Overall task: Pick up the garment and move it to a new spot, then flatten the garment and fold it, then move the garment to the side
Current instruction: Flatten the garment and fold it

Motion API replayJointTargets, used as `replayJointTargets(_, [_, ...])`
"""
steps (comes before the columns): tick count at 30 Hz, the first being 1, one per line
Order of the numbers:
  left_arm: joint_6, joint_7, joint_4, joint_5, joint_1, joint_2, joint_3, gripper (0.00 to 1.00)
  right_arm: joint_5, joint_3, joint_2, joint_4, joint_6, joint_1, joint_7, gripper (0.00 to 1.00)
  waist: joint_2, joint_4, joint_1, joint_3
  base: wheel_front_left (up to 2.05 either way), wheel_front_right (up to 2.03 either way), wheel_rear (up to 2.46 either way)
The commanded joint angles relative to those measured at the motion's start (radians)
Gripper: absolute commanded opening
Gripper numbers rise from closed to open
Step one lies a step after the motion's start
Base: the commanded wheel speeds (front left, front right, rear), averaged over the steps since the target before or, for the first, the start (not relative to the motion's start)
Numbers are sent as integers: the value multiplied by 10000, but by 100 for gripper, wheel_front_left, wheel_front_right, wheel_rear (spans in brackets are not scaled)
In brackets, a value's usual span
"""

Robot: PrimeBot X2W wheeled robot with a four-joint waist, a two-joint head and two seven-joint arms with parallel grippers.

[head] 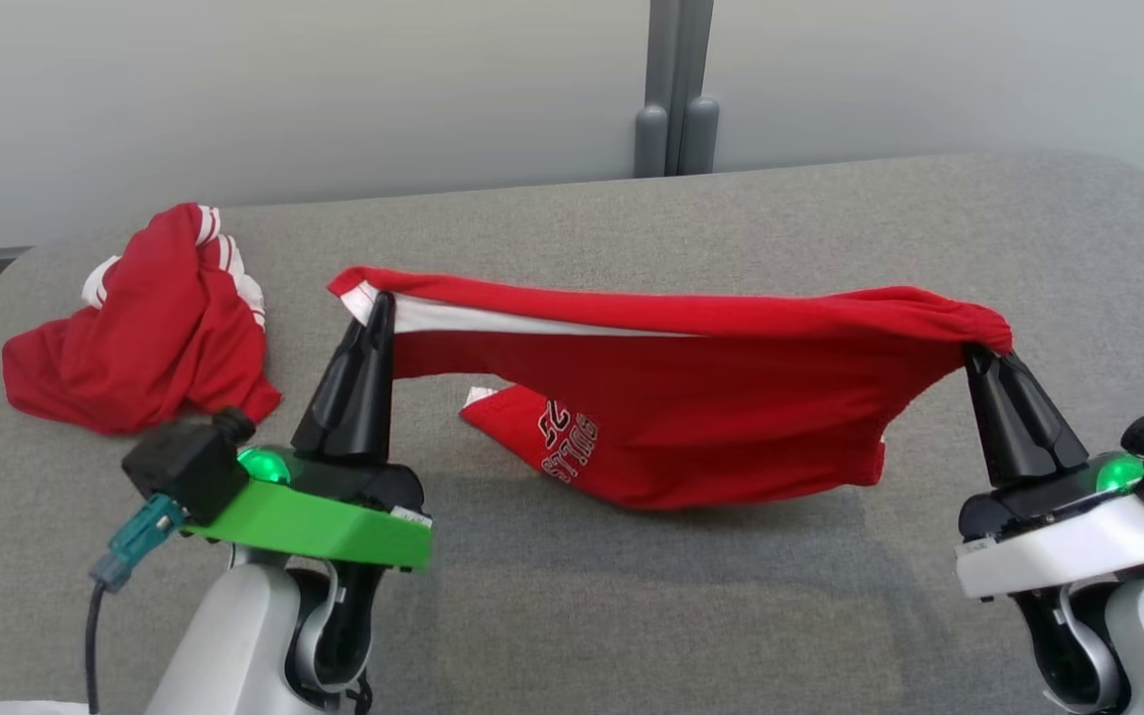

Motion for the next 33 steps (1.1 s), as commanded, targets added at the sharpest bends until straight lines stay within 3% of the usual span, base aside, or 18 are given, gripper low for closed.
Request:
replayJointTargets(1, [73, -53, -200, 37, 101, 30, 117, 0, 100, -72, -89, -231, -19, 148, 107, 0, -1, -75, 0, -122, 0, 0, 0])
replayJointTargets(9, [321, 527, -2067, 176, -518, 330, 204, 0, 623, -434, -408, -2399, -17, -26, 1277, 0, -1, -96, 0, -5, 0, 0, 0])
replayJointTargets(14, [397, 1305, -1570, 216, -1591, 436, 145, 0, 749, -94, -571, -2172, -12, -959, 2088, 0, -1, -94, 0, 365, 0, 0, 0])
replayJointTargets(18, [296, 1791, -326, -19, -2993, 319, 184, 0, 940, 742, -796, -953, -9, -2589, 2629, 0, -1, -199, 0, 748, 0, 0, 0])
replayJointTargets(22, [200, 2056, 1361, -79, -4807, 418, 350, 0, 1040, 1643, -705, 1023, -11, -5050, 2710, 0, -1, -471, 0, 1128, 0, 0, 0])
replayJointTargets(28, [190, 1657, 3838, 424, -7358, 596, 484, 0, 829, 2280, 161, 4136, -11, -8393, 1608, 0, -1, -764, 0, 1445, 0, 0, 0])
replayJointTargets(33, [205, 695, 5236, 767, -8803, 642, 557, 0, 458, 2596, 648, 6149, -11, -9905, 325, 0, -1, -792, 0, 1717, 0, 0, 0])
